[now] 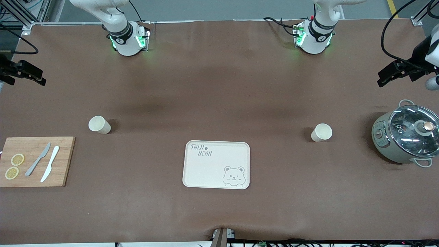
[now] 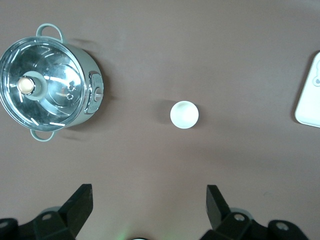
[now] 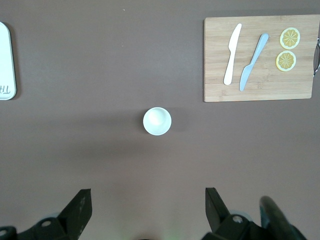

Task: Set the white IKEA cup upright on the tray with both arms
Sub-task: 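Move the left gripper from rest toward the white cup beside the pot, then grasp the white cup with the left gripper while the right gripper approaches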

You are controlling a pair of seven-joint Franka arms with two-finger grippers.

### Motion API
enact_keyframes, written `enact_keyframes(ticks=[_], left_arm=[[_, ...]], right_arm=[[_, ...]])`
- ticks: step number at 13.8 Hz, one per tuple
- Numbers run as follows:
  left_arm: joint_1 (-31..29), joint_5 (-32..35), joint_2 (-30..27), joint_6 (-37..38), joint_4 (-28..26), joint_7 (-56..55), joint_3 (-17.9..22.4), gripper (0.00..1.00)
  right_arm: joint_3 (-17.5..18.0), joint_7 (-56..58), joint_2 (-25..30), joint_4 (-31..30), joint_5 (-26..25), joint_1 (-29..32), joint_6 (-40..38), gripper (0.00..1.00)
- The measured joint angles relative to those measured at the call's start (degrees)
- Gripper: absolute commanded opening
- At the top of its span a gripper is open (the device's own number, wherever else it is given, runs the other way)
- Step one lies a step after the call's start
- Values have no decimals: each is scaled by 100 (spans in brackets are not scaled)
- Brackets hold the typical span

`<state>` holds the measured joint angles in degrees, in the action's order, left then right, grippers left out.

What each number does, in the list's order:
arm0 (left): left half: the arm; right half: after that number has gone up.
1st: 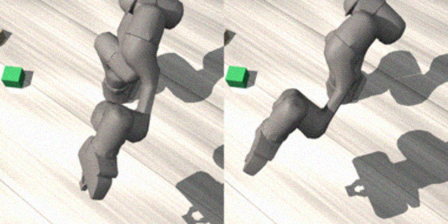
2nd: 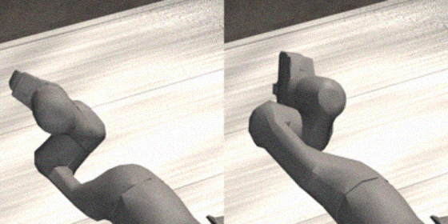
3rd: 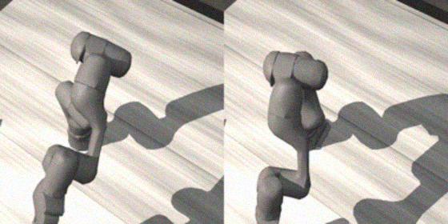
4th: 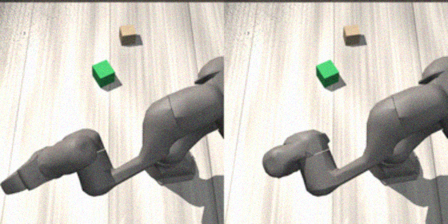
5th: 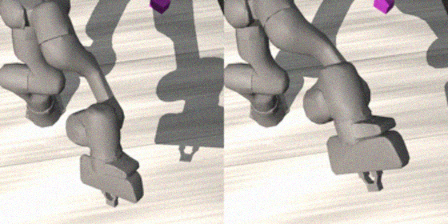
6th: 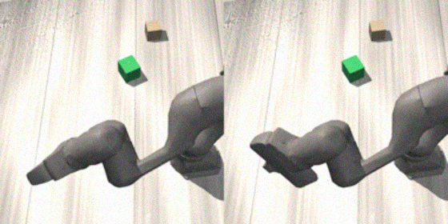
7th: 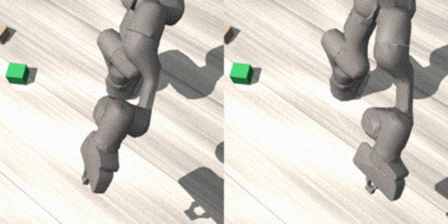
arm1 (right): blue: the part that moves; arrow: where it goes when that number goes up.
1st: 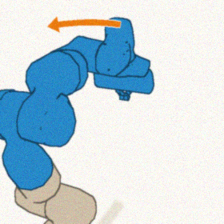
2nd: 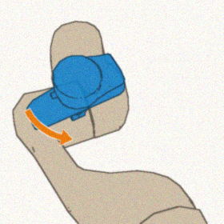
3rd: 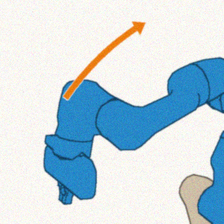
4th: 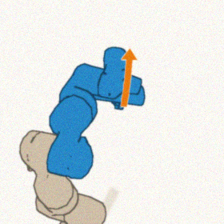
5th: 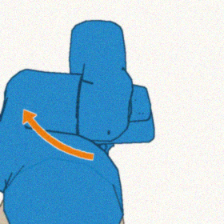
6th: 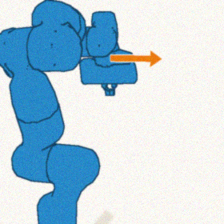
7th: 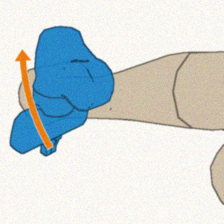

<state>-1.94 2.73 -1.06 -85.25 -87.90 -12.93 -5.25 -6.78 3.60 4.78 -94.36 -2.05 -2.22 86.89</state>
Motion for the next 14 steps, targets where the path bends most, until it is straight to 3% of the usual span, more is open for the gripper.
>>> enact_keyframes(ticks=[6, 14], left_arm=[[14, 0, 220, -326, -183, 0, -33, 100], [15, 0, 262, -2228, -1702, 0, -45, 100]], right_arm=[[-1, 0, -232, 225, 0, 1, 16, 100], [-14, -12, -1272, 551, 105, 227, 38, 100]])
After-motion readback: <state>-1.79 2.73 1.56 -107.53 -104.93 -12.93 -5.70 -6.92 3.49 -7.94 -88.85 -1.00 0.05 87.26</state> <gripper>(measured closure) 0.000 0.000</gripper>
